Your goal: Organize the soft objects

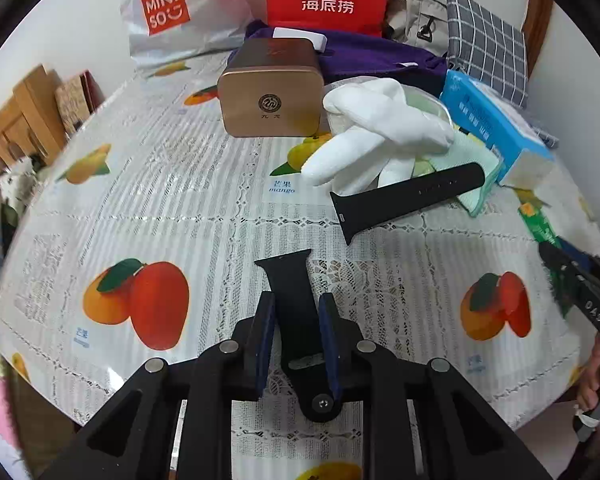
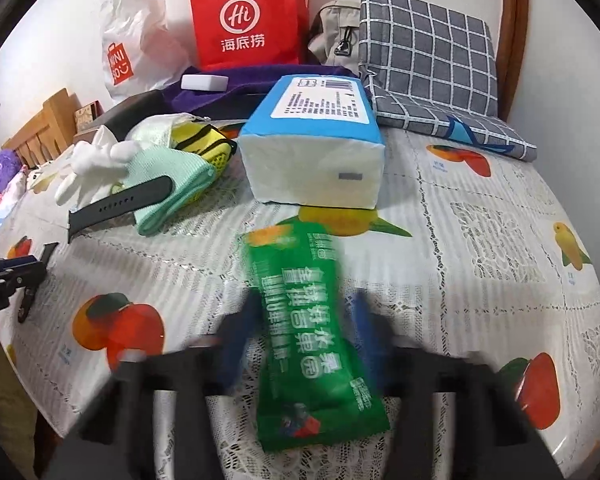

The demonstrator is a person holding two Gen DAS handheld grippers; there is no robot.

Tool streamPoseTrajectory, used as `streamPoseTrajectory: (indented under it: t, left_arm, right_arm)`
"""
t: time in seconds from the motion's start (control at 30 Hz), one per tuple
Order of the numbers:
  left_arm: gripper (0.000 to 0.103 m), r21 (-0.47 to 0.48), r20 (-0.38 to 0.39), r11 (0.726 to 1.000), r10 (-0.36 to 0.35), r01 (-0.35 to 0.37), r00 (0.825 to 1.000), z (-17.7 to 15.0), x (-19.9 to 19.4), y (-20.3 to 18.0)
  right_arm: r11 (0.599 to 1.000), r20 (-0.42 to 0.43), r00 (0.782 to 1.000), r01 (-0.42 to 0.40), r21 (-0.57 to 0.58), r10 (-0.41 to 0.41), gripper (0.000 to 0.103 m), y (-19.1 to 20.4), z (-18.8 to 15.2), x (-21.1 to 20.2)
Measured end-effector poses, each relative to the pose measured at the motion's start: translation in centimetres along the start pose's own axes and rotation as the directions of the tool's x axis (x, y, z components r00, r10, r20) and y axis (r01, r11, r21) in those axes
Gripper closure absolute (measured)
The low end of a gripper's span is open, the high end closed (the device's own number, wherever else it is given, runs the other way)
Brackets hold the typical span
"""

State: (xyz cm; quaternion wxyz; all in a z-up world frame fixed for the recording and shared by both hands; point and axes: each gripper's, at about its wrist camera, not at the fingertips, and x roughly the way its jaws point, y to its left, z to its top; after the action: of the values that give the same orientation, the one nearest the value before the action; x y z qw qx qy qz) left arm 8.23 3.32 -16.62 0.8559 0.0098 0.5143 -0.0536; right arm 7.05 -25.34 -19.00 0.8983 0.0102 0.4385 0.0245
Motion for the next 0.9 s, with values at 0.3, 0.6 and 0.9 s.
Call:
streamPoseTrajectory:
  t: [0.3,0.6,0.9]
  left_arm:
    - [0.083,-0.06,0.019,0.996,-0.071,0.072,0.997,0.4,-1.4,2.1]
    - [0.083,-0.073,0.056,0.994,-0.08,0.084,0.995,2.0,-2.7,2.9]
    - [0.083,-0.064,0.084,0.995,-0.074,0.08,0.994,4.4,-3.4,3.1]
  right_arm:
    - [0.999,-0.023,0.999,-0.022,0.024,0.023,0.083,-0.3,0.7,-1.2]
    - [1.0,0.032,0.999,-0.005,0.005,0.005,0.083,0.4,2.5,-4.3]
    - [1.0,0.066,0.998,-0.009,0.002,0.009,0.083,0.5,4.4,-5.8]
